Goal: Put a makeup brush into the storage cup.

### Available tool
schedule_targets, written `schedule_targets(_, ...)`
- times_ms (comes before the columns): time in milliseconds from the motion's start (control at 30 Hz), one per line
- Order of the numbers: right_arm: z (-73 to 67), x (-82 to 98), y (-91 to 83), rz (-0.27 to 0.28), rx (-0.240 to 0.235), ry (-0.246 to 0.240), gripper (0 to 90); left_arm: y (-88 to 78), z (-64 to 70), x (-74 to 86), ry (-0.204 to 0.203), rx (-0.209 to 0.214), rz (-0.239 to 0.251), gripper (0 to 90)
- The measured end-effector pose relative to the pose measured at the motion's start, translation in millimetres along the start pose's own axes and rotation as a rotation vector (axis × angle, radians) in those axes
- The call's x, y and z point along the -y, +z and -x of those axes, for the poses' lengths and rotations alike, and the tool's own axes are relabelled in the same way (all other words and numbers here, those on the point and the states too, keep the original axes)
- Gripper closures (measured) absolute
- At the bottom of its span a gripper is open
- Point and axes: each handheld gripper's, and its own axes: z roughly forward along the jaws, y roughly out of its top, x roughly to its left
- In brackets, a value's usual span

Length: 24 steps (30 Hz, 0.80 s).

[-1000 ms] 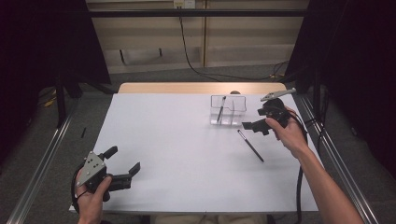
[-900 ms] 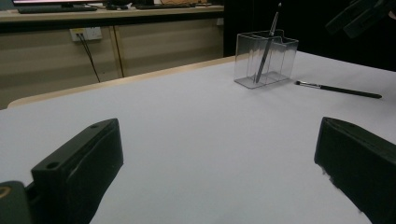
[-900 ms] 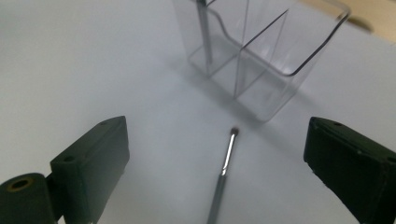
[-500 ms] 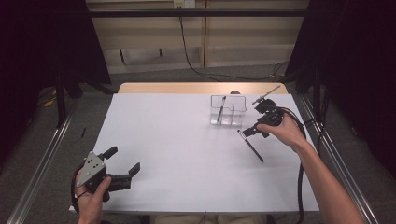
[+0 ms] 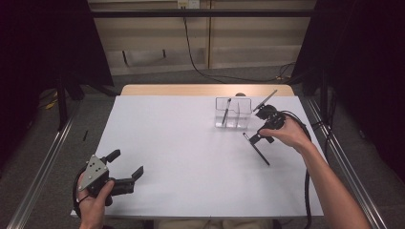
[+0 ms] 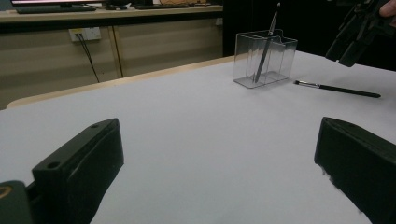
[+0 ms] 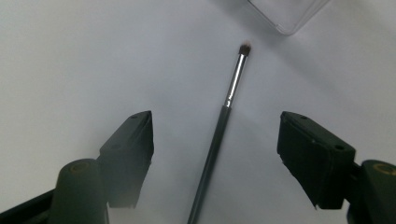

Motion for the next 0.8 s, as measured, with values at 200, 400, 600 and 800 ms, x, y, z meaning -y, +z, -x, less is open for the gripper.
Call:
schedule_targets(200, -2.3, -3.5, 8.5, -0.043, 0.025, -0.017, 37.5, 0.1, 0.4, -0.1, -0.006, 0.002, 0.000, 1.3)
schedule_targets(400, -3.6, -7.6, 16.9, -0.083, 0.026, 0.000, 42.8, 0.1, 0.2, -0.1, -0.002, 0.009, 0.000, 1.3)
schedule_targets(600, 0.1, -8.8, 24.6, -0.120, 0.045, 0.013, 48.5, 0.2, 0.1, 0.2, -0.005, 0.006, 0.000, 1.3)
schedule_targets(800, 0.0, -10.8, 29.2, -0.138, 0.057, 0.024, 53.1, 0.0, 0.2, 0.1, -0.006, 0.005, -0.001, 1.3)
